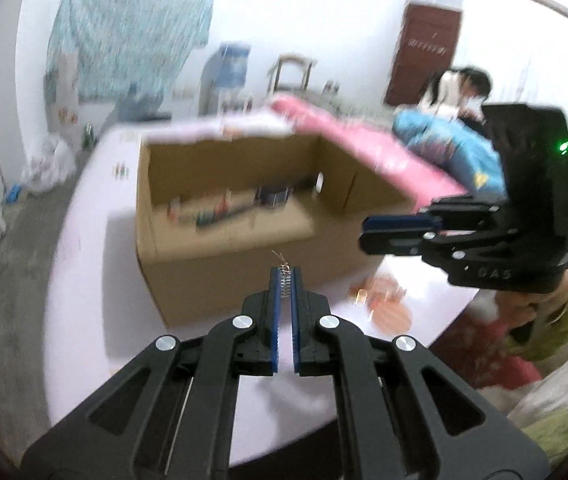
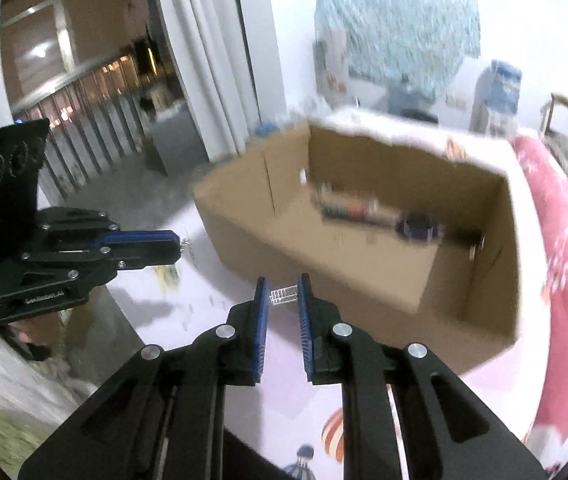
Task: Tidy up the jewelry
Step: 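Carry both items over the box and open both grippers to drop them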
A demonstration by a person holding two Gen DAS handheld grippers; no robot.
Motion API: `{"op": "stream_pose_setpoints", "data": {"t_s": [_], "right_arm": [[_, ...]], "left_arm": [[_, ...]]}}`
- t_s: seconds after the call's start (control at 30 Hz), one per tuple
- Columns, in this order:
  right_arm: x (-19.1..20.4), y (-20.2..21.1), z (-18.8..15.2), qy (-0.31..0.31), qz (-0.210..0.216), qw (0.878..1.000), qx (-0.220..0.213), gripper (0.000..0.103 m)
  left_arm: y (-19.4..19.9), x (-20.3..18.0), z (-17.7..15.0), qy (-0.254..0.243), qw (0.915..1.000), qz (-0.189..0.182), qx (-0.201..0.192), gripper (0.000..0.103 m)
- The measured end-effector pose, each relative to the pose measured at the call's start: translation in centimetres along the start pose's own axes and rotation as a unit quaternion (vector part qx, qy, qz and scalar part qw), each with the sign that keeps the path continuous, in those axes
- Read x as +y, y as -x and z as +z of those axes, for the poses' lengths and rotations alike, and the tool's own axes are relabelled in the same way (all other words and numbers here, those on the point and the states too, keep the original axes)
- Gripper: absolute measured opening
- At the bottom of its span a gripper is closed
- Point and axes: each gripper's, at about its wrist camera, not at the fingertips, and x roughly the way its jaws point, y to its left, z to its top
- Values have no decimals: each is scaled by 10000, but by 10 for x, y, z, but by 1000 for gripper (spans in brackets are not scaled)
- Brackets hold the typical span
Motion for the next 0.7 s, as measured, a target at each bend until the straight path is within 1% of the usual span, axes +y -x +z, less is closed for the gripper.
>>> {"op": "stream_pose_setpoints", "data": {"t_s": [0.1, 0.17, 0.2, 0.3, 0.33, 0.43, 0.5, 0.53, 0.6, 0.7], "right_arm": [[-4, 10, 25, 36, 107, 9992, -372, 15], [-15, 8, 41, -7, 111, 9987, -490, 15], [-22, 2, 48, -67, 119, 9988, -464, 15], [-48, -29, 67, -353, 68, 9993, -65, 15], [-56, -41, 71, -465, 71, 9988, 126, 15], [-79, -83, 77, -864, 134, 9920, 908, 15], [-89, -110, 80, -949, -81, 9851, 1431, 15], [-90, -118, 79, -951, -101, 9830, 1569, 15], [-98, -136, 76, -1069, -99, 9758, 1907, 15], [-103, -150, 72, -1171, -161, 9682, 2203, 15]], "left_arm": [[6, 4, 28, -84, 9993, -79, -365, 4], [-4, 7, 45, -105, 9991, -23, -408, 4], [-16, 10, 53, -113, 9993, 64, -354, 4], [-52, 25, 66, 12, 9997, 234, 80, 4], [-72, 33, 70, 68, 9985, 381, 376, 4], [-103, 54, 71, 239, 9944, 530, 879, 4], [-122, 64, 75, 282, 9918, 567, 1107, 4], [-127, 67, 76, 275, 9907, 596, 1191, 4], [-141, 74, 77, 353, 9877, 517, 1434, 4], [-154, 84, 78, 463, 9828, 504, 1713, 4]]}}
